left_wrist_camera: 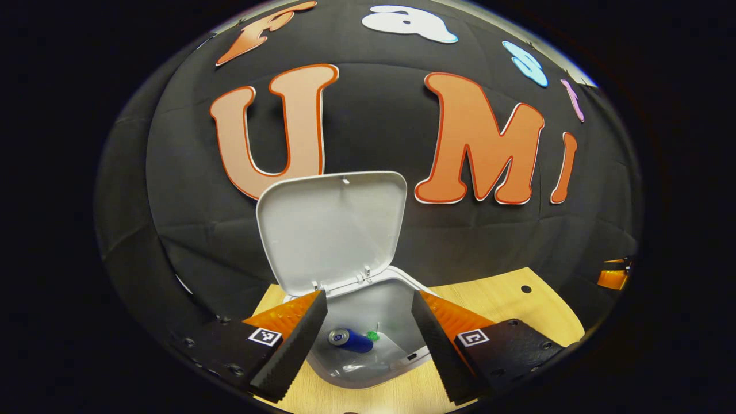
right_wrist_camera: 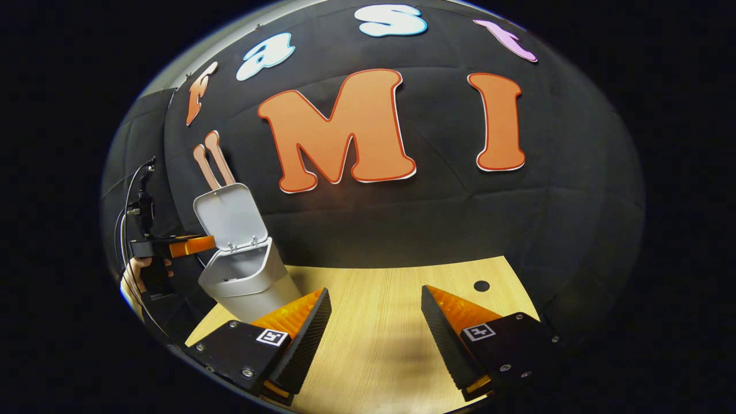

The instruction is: Press the lid of the desktop garbage bin to open it, pick up the crumpled paper on the desktop and throw it into the bin, then pick up the pop can on the desktop and drop it into the bin, and finally close the garbage bin lid.

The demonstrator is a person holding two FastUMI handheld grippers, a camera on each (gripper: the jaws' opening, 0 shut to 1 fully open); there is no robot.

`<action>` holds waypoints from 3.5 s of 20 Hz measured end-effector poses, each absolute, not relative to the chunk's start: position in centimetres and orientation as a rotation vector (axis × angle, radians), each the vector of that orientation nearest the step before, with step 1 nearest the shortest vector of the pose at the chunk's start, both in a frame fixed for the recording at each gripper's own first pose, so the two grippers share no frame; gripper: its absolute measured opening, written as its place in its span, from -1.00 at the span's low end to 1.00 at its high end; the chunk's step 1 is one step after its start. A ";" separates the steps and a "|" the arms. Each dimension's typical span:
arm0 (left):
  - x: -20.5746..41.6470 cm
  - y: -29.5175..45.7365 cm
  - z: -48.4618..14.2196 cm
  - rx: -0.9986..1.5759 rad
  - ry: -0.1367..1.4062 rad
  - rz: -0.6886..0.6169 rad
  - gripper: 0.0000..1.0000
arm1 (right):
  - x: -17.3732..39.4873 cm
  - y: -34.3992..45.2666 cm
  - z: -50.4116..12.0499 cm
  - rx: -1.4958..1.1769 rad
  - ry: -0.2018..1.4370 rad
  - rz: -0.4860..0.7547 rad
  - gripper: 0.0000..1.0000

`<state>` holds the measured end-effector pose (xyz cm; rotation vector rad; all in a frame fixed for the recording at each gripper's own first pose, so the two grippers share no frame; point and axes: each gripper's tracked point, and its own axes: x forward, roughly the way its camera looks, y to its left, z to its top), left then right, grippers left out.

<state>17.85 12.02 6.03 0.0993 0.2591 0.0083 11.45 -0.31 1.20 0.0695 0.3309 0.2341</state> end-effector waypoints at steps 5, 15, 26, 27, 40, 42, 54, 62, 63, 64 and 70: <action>17.3 12.5 9.7 0.069 0.219 0.009 0.89 | 10.8 0.2 1.4 0.072 0.329 0.253 0.89; 20.4 16.0 20.9 0.020 0.153 0.037 0.87 | 9.8 -0.3 2.2 0.092 0.307 0.262 0.89; 29.4 19.8 22.5 0.060 0.299 0.067 0.88 | 9.4 -2.2 0.4 0.141 0.332 0.219 0.89; 29.9 19.6 22.1 0.059 0.309 0.064 0.88 | 9.4 -2.4 0.3 0.144 0.336 0.216 0.89; 30.8 19.9 17.2 0.052 0.368 0.046 0.89 | 9.6 -1.5 -0.8 0.158 0.360 0.213 0.89; 29.8 19.1 15.8 0.033 0.394 0.025 0.89 | 9.4 -1.3 -0.7 0.161 0.364 0.221 0.89; 22.3 14.7 5.4 0.058 0.482 -0.033 0.90 | 8.2 -0.4 -0.7 0.151 0.376 0.265 0.89; 19.4 12.2 0.9 0.081 0.514 -0.053 0.91 | 7.3 -0.7 -1.3 0.161 0.395 0.283 0.89; 19.0 12.0 0.3 0.080 0.531 -0.055 0.91 | 7.3 -0.7 -1.3 0.163 0.395 0.285 0.89; 18.7 11.8 -0.1 0.078 0.536 -0.053 0.93 | 7.3 -0.7 -1.3 0.166 0.397 0.288 0.89; 17.3 10.7 -2.1 0.099 0.532 -0.080 0.93 | 7.2 -0.6 -1.9 0.182 0.410 0.307 0.89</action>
